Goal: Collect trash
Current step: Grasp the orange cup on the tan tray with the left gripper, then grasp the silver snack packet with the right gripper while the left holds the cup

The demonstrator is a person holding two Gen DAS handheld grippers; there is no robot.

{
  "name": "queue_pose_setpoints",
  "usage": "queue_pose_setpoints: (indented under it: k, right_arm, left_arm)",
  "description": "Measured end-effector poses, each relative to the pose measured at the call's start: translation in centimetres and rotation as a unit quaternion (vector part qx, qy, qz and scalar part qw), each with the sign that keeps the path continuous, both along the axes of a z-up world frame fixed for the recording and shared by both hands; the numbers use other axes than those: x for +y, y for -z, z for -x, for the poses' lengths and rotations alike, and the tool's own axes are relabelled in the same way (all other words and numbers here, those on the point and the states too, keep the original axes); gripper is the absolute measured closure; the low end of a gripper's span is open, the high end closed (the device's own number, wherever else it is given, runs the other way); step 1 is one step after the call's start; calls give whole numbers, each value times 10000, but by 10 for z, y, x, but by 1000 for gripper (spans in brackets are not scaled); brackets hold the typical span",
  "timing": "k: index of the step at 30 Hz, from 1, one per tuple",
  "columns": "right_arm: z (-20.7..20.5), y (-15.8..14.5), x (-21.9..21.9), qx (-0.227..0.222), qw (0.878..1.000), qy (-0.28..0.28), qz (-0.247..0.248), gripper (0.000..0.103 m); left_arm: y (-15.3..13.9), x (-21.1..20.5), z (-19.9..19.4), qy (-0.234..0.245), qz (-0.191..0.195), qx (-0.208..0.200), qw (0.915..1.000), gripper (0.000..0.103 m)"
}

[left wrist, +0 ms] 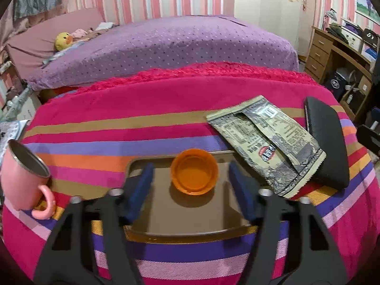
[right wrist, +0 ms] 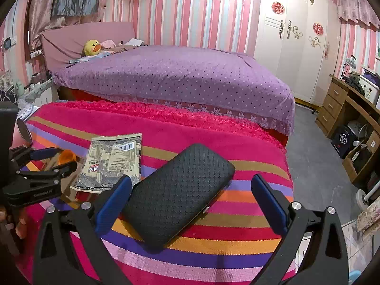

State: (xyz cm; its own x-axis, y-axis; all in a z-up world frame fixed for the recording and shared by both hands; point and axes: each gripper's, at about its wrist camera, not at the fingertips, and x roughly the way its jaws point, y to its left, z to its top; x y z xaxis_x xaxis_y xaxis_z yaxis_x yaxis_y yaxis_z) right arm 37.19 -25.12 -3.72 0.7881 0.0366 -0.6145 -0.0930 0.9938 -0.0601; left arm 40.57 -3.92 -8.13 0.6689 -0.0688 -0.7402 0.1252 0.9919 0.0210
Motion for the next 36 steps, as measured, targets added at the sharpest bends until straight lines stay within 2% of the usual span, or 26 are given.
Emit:
queue_pose_setpoints:
  k: [2, 10, 13, 18, 20, 23, 25, 29, 31, 36]
  right_arm:
    - [-1, 1, 4, 17, 10000, -46, 13, 5]
    - [-14, 12, 42, 174, 9986, -482, 139, 7]
    - [-25, 19, 59, 311, 9969, -692, 203, 16]
    - [-42, 33, 79, 666, 9929, -985, 104, 22]
    - [-43, 43, 86, 801, 9909, -1065, 192, 28]
    - [-40, 46, 87, 745, 9913, -1077, 91, 38]
    - [-37, 46, 86, 677, 9918, -1084, 44, 50]
    - [-33, 45, 85, 615, 9915, -1150, 44, 57]
    - [-31, 42, 85, 541, 9922, -1119, 81, 83]
    - [-18, 32, 74, 348, 9937, -1064, -45, 90]
  left_arm:
    - [0, 1, -1, 79, 77, 48, 9999, 64]
    - [-13, 29, 20, -96, -53, -196, 9997, 64]
    - [-19, 43, 26, -223, -189, -273, 9992, 64]
    - [-22, 62, 37, -311, -132, -287, 9990, 64]
    - [-20, 64, 40, -350, -173, -304, 9988, 64]
    - [-17, 67, 40, -352, -148, -258, 9989, 64]
    - [-16, 69, 40, -387, -199, -254, 9987, 64]
    - [-17, 77, 41, -494, -161, -255, 9983, 64]
    - [-18, 78, 43, -539, -161, -263, 9981, 64]
    - [-24, 75, 49, -580, -262, -335, 9974, 64]
